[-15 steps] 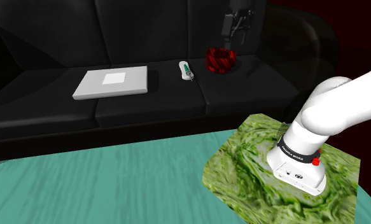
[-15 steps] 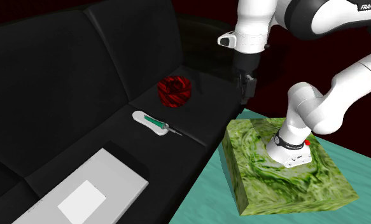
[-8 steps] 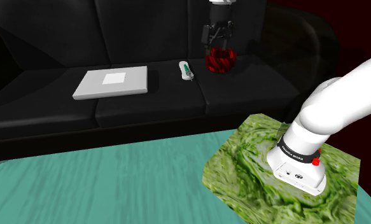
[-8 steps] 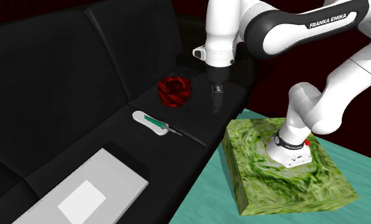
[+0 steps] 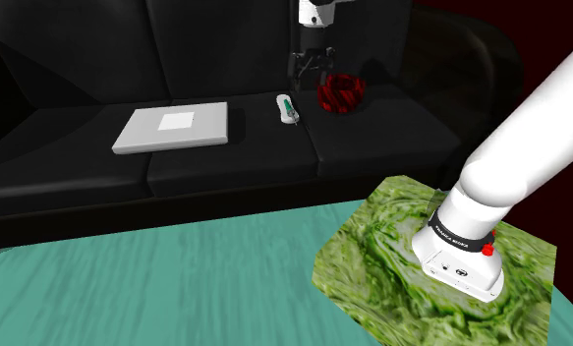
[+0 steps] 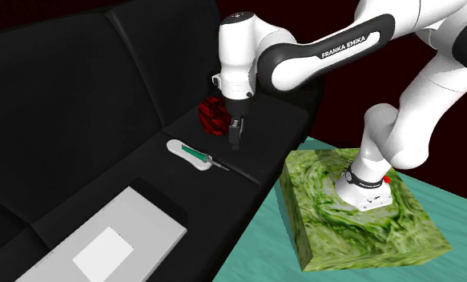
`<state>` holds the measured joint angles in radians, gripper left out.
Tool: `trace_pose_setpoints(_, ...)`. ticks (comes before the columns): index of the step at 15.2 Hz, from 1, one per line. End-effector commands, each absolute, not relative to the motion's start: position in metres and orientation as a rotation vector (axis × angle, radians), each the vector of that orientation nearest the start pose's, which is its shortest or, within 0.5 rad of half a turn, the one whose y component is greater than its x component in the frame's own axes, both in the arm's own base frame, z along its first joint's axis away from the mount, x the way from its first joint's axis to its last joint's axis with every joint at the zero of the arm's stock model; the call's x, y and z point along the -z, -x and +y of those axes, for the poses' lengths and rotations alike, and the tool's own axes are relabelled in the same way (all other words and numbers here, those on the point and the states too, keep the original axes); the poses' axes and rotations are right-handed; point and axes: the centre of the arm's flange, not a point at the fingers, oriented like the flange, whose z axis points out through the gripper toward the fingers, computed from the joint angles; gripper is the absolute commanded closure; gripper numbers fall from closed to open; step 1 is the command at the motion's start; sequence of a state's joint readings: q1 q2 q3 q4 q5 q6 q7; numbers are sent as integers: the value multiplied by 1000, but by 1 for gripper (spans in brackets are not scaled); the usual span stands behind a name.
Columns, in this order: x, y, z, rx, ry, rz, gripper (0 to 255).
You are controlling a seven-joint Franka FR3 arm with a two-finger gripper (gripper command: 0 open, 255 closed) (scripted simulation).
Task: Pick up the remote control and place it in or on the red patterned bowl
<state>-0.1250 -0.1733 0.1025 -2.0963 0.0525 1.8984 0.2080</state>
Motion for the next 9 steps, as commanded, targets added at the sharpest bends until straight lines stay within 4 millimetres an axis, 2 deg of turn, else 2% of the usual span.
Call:
trace_pose_setpoints(1,-478,-522,-13,-38,3082,442,0)
trace_pose_setpoints(9,-428,-604,-50,-17,3050,648,0)
